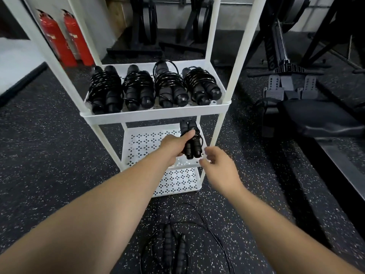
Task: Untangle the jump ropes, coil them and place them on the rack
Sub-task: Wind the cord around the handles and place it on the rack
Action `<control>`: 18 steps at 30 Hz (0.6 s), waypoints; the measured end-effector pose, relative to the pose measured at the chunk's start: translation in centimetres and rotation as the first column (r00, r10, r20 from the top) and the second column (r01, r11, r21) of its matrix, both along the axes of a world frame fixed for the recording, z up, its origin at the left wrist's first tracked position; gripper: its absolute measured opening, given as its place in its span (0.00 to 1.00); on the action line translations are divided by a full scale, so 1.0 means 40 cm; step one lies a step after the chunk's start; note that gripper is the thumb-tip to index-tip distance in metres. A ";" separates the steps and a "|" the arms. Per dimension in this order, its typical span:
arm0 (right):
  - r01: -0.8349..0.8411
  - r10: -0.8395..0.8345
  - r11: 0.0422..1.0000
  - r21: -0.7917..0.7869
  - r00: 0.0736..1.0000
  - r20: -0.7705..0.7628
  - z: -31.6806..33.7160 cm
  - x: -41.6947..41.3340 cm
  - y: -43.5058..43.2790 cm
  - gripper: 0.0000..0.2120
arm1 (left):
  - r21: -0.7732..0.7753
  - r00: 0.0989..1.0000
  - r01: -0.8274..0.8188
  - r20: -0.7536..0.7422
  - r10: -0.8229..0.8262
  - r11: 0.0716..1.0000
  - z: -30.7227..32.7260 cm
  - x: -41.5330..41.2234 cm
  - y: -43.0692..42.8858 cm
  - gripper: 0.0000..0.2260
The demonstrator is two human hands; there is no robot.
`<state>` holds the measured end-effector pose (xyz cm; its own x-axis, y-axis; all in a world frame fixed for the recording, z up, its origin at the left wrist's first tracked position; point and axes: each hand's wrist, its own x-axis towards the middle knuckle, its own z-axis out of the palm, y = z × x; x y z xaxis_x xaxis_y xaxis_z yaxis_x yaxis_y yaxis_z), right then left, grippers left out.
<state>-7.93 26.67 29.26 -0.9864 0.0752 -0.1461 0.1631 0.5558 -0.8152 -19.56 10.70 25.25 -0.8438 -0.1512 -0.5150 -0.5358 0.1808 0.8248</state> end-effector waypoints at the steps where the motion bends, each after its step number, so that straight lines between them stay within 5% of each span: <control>1: 0.015 -0.015 1.000 -0.010 1.000 -0.001 -0.019 0.008 0.010 0.21 | -0.018 1.000 -0.010 -0.005 0.010 1.000 -0.008 -0.013 0.009 0.33; 11: 0.040 -0.035 0.998 -0.051 0.995 0.088 -0.155 0.054 0.074 0.08 | -0.244 0.997 0.062 -0.032 -0.071 0.968 -0.097 -0.062 0.062 0.29; 18: 0.041 -0.026 0.994 -0.097 0.988 0.150 -0.230 0.089 0.079 0.04 | -0.576 0.962 0.223 0.002 -0.271 0.786 -0.055 -0.046 0.077 0.34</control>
<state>-4.36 29.81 20.04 -0.9504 0.0859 -0.2989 0.3036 0.4652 -0.8315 -21.40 13.80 23.03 -0.9255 -0.1758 -0.3354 -0.3477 0.7455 0.5687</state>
